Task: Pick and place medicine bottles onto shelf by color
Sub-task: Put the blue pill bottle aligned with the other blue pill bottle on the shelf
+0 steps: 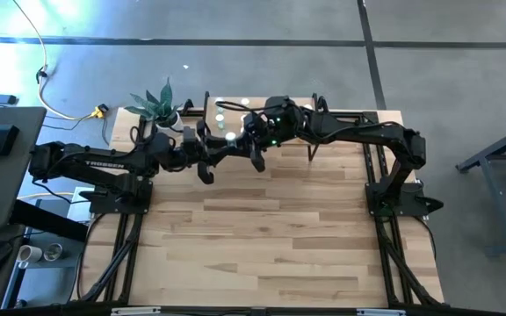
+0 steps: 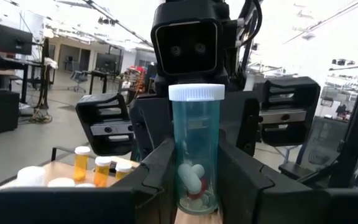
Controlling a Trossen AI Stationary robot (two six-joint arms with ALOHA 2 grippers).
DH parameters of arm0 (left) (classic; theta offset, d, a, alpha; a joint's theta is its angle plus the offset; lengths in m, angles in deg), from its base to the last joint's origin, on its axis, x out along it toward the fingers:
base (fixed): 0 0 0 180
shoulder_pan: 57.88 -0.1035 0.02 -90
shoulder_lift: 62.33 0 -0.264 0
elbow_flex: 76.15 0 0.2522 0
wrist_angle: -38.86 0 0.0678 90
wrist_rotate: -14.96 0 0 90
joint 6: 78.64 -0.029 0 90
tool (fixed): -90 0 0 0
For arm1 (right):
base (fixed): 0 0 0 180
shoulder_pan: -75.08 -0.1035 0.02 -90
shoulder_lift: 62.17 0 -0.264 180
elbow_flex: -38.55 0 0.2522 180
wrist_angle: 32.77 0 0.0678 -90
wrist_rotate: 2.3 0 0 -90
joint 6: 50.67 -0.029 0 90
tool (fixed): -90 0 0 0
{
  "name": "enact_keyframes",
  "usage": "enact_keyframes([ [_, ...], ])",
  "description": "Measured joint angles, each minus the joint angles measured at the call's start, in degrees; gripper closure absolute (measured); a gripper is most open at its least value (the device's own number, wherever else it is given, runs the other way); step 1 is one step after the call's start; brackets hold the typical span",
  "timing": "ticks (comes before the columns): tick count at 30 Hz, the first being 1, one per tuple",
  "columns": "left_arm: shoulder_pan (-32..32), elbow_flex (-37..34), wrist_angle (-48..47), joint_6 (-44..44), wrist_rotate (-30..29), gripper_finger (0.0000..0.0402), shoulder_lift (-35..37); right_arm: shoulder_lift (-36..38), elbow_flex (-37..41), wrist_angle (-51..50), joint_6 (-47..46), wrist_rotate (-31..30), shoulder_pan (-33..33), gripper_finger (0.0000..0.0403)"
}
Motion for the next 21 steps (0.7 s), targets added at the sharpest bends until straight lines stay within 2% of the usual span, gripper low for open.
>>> enact_keyframes([
  [5, 0.0, 0.07, -3.02, -0.02, -0.1, 0.0291, 0.04, 0.0, 0.06, -1.97, -0.21, -0.58, 0.02, 0.032],
  [15, -0.01, 0.02, -11.19, -0.04, -2.42, 0.021, 0.22, -0.02, 0.1, -9.73, 0.24, -3.32, 0.26, 0.032],
  [21, 0.04, -0.15, -19.0, -0.07, -3.0, 0.0197, 2.09, 0.06, -0.02, -13.82, 0.22, -3.6, 0.33, 0.0321],
])
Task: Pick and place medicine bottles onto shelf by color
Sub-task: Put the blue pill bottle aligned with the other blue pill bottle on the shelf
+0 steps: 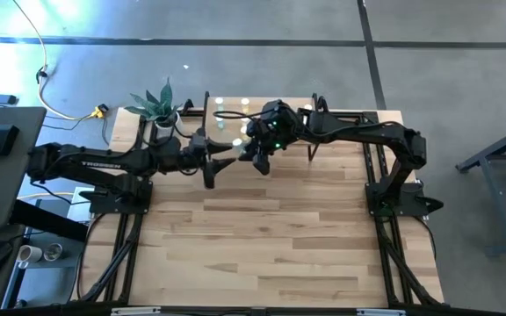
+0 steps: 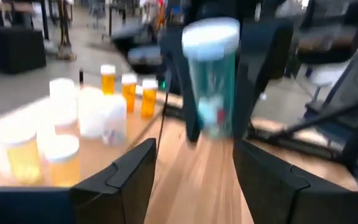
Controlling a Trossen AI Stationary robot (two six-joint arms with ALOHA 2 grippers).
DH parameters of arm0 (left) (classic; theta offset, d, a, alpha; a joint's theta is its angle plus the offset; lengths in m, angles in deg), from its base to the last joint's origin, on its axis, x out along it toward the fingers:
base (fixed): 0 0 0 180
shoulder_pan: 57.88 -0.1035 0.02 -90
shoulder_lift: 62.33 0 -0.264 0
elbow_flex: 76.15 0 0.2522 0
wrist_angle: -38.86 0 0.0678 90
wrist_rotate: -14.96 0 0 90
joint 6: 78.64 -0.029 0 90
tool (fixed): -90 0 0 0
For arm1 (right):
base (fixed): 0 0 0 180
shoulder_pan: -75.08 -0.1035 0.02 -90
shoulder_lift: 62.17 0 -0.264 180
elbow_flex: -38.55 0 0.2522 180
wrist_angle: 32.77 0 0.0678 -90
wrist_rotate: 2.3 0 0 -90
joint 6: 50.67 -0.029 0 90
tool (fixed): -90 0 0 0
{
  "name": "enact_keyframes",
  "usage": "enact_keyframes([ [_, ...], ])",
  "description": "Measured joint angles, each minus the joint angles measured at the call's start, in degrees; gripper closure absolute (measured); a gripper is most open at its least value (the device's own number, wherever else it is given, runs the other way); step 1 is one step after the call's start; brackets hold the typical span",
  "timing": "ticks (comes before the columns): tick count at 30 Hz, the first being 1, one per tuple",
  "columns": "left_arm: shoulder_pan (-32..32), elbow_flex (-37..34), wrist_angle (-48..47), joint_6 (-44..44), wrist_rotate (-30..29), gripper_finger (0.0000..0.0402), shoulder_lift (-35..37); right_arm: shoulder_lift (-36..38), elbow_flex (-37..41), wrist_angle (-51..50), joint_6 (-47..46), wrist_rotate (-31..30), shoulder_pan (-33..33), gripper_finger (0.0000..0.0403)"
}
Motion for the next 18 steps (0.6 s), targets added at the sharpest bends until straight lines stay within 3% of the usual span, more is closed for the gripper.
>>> enact_keyframes([
  [8, -1.24, -0.07, -8.45, 1.99, 0.36, 0.0213, 5.92, 0.14, -0.04, -6.35, -0.18, 0.17, 0.02, 0.0321],
  [18, -2.71, 0.0, -5.1, 1.99, 1.86, 0.0224, 11.72, -2.04, -0.04, -7.73, -3.94, 0.24, -1.77, 0.0319],
])
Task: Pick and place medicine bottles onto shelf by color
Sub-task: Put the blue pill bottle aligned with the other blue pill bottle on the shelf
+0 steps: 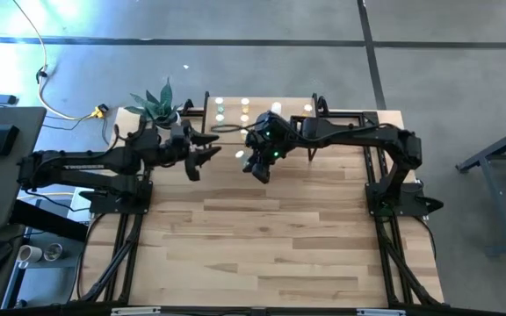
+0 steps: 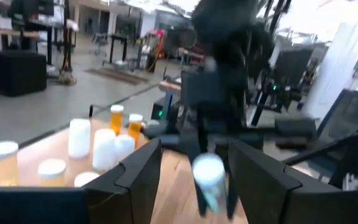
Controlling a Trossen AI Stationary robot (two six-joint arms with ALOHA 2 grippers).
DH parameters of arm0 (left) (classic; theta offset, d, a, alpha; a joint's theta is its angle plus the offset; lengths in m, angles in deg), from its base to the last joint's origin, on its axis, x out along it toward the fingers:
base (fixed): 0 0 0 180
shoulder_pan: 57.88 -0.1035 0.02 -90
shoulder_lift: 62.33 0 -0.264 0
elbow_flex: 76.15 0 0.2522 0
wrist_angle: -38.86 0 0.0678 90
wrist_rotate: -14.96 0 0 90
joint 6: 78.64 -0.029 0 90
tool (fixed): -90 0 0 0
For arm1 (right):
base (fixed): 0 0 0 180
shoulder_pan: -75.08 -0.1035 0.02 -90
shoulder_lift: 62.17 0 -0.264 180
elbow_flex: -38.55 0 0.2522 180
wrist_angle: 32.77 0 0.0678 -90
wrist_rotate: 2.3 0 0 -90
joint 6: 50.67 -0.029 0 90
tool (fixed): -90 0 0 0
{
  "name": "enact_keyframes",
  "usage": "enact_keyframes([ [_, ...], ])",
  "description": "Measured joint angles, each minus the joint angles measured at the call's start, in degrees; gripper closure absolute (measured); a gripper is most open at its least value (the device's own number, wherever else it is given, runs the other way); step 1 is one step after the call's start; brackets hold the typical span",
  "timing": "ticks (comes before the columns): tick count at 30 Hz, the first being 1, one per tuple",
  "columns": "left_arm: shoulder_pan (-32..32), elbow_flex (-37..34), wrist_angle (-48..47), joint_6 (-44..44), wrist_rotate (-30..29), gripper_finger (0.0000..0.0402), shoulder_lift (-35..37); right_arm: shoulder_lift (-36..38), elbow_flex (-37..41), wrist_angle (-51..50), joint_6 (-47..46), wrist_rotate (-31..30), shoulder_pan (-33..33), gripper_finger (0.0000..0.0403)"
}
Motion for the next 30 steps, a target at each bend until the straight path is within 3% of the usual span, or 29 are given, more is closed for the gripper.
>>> enact_keyframes([
  [3, -0.04, 0.0, 0.37, -0.6, 0.96, 0.0222, 0.59, -0.39, 0.02, 0.07, -2.4, 0.04, -1.21, 0.0318],
  [9, -0.8, 0.0, -1.26, 2.07, 10.35, 0.0226, 0.57, -1.05, 0.04, -0.35, -7.17, 0.0, -3.46, 0.0317],
  [17, -1.11, 0.02, -13.53, 9.77, 21.09, 0.0234, 0.35, -3.1, 0.04, -0.54, -13.52, 0.39, -7.17, 0.0316],
  [25, -1.09, 0.4, -17.69, 11.53, 30.05, 0.0234, 0.35, -5.75, 0.04, 0.63, -16.04, 0.45, -11.27, 0.0316],
  [30, -1.0, 5.37, -25.66, 8.88, 31.83, 0.0234, -0.28, -6.95, 0.07, 2.99, -17.51, 0.42, -12.73, 0.0316],
])
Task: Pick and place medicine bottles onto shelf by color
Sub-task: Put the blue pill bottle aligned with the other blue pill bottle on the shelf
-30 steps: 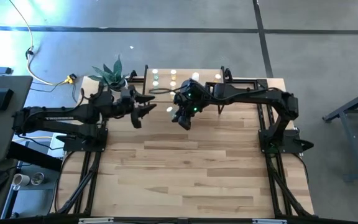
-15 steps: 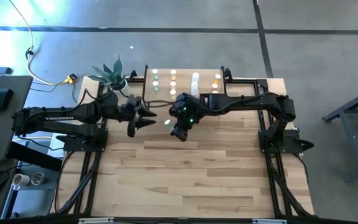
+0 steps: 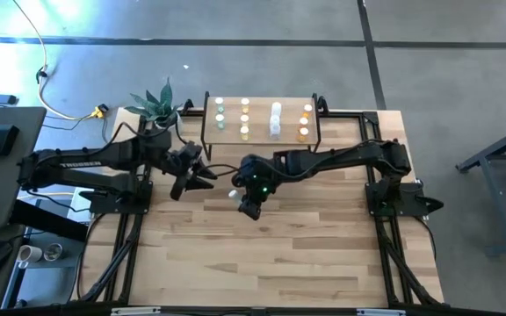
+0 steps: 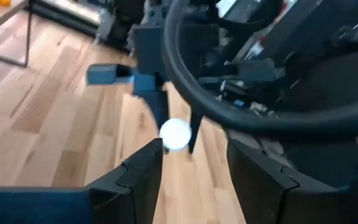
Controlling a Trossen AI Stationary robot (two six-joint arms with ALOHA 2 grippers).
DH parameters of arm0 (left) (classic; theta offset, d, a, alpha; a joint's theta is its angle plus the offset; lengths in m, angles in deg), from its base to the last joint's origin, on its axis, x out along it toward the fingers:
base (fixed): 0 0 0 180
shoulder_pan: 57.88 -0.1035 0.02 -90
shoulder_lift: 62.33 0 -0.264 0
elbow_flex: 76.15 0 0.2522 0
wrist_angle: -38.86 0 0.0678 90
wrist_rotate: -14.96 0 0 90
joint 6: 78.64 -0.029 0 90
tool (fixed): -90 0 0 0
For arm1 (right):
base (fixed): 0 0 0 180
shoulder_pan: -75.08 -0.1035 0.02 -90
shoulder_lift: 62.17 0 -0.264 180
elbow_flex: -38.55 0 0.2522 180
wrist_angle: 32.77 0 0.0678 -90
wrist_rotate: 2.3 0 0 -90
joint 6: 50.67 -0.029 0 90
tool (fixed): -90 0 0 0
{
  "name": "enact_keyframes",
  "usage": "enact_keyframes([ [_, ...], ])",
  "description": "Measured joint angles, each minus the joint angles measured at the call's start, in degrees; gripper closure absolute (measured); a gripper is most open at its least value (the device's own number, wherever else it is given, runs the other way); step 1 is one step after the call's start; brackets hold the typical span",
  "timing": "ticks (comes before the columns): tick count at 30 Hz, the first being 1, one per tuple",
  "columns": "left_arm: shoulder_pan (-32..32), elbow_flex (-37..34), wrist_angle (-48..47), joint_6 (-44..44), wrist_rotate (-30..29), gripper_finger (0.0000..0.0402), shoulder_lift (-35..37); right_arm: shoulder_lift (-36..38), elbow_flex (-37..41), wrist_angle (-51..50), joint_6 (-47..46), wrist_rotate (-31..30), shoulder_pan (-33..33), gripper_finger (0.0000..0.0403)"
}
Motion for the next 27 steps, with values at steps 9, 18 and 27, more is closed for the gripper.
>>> enact_keyframes([
  [9, 0.35, 9.71, -14.61, -4.05, -2.33, 0.0234, -6.47, -0.46, 0.0, 4.24, -1.49, -0.38, -0.77, 0.0316],
  [18, 4.91, 13.21, -14.63, -4.62, -1.87, 0.0234, -12.98, -0.46, 0.0, 5.05, -1.51, -0.6, -0.75, 0.0316],
  [27, 7.09, 13.54, -13.19, -4.84, -2.1, 0.0234, -16.45, -0.46, 0.0, 4.38, -2.73, -0.09, -0.75, 0.0316],
])
